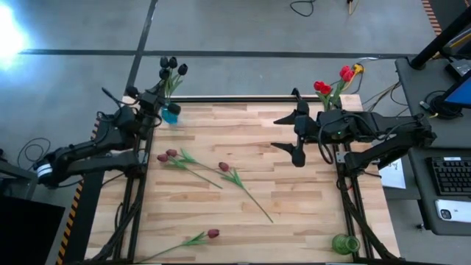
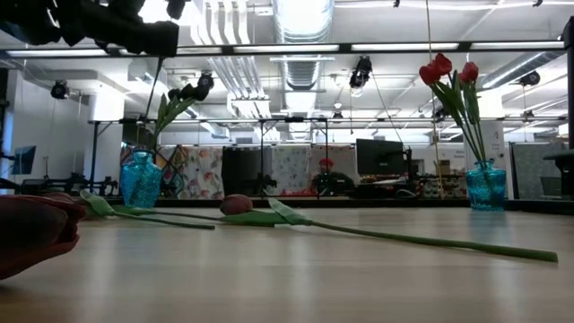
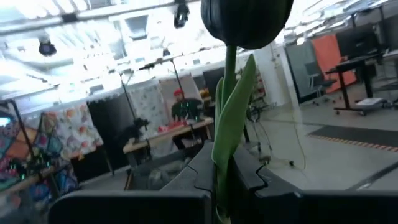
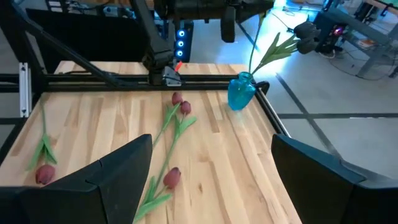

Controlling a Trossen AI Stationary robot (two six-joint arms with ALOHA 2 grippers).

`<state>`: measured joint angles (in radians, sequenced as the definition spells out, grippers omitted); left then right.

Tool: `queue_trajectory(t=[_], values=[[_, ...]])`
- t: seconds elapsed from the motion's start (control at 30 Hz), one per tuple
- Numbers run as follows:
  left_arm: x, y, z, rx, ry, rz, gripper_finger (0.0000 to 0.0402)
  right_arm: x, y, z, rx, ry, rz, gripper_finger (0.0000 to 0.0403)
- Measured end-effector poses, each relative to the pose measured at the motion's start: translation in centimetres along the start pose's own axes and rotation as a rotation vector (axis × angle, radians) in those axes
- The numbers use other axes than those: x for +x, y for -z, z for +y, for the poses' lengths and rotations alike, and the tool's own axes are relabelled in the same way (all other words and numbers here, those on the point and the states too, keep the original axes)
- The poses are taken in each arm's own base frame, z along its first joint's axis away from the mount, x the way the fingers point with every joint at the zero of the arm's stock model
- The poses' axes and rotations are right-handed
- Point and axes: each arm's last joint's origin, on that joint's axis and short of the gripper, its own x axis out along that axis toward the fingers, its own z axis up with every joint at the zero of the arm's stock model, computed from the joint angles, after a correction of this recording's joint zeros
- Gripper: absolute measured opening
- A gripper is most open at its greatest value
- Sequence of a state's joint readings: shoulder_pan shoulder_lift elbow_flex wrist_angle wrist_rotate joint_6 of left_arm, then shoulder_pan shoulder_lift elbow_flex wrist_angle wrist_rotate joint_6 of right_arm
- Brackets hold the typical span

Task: Sort flowers into vase by color
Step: Put the black tulip into the left blue vase

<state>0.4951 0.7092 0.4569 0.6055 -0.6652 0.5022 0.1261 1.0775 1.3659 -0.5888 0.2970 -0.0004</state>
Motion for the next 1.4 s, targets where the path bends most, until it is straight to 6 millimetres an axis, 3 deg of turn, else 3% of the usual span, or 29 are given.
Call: queue_trajectory(t=[0.2, 0.47, 0.8, 0.97, 1.1, 1.4], values=[[0.6, 1.2, -0.6, -0.034, -0.012, 0.108, 0.0, -0.1, 0.0, 0.0, 0.018, 0.002, -0.001, 0.0322], [1.3, 3.1, -0.8, -0.201, -0.28, 0.255, 0.0, -0.1, 0.0, 0.0, 0.041, 0.002, -0.001, 0.0322], [3.1, 6.0, -1.1, -0.274, -0.335, 0.344, 0.0, 0.0, 0.0, 0.0, 0.075, 0.002, -0.003, 0.0322], [3.5, 6.3, -0.8, -0.328, -0.438, 0.374, 0.0001, 0.0, 0.0, 0.0, 0.127, 0.0, -0.002, 0.0322], [4.3, 6.1, -0.5, -0.298, -0.447, 0.424, 0.0027, 0.0, 0.0, 0.0, 0.144, -0.002, -0.001, 0.0322], [6.1, 3.7, -0.2, -0.238, -0.381, 0.592, 0.0135, 0.0, 0.0, 0.0, 0.146, -0.001, 0.0, 0.0322]])
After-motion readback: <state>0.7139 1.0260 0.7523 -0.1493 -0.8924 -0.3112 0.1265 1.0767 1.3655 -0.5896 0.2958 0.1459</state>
